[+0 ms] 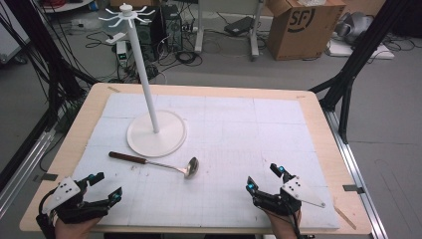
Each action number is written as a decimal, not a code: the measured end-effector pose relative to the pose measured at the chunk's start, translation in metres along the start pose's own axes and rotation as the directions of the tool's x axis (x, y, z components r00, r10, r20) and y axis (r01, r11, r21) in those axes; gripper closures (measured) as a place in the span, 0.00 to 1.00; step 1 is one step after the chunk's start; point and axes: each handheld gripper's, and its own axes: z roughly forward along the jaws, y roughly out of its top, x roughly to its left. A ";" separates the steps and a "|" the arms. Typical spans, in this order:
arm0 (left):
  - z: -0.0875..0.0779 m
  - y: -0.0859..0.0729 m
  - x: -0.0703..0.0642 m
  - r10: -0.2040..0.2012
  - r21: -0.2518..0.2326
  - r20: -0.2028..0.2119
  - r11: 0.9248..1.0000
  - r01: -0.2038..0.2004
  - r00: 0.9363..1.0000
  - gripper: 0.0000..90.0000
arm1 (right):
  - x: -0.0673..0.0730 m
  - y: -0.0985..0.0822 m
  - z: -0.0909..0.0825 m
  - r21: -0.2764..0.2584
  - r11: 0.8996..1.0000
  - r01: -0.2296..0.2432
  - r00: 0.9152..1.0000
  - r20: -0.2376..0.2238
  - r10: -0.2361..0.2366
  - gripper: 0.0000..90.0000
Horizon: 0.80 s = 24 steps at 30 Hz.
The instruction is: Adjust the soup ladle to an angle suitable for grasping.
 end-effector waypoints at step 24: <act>0.016 0.015 0.018 -0.003 0.083 -0.023 0.997 0.005 1.000 1.00 | -0.001 -0.003 -0.003 -0.003 1.000 0.000 1.000 0.006 0.000 0.12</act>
